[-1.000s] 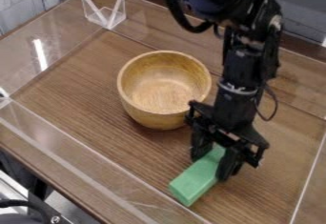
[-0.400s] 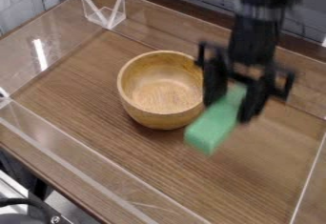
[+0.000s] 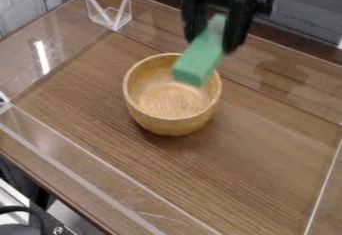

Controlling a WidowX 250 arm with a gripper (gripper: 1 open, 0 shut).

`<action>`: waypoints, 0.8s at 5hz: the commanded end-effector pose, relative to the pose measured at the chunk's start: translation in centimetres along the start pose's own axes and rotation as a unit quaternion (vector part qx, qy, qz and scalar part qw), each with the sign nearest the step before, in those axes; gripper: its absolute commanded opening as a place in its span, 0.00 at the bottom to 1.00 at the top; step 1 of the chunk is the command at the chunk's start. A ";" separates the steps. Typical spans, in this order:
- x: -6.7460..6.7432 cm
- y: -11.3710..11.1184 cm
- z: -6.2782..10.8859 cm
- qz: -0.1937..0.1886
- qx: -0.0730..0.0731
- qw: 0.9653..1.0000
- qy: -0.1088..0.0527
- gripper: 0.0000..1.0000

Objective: Put the green block in the brown bowl

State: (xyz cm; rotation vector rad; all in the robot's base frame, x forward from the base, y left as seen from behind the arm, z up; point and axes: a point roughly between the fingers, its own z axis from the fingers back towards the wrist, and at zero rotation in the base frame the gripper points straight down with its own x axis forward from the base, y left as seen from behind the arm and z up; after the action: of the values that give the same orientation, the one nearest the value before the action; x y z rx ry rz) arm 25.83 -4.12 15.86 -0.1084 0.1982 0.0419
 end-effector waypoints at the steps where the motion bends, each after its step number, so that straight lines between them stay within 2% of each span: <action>1: -1.3 -2.4 -0.3 -0.012 -0.006 0.999 -0.035 0.00; 2: -1.8 -5.9 -1.4 -0.021 -0.010 0.999 -0.046 0.00; 4: -1.5 -4.5 -1.5 -0.013 -0.017 0.997 -0.071 0.00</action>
State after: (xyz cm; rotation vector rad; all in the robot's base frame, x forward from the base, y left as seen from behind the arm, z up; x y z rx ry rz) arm 24.09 -8.89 13.59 -0.1261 0.1169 0.0327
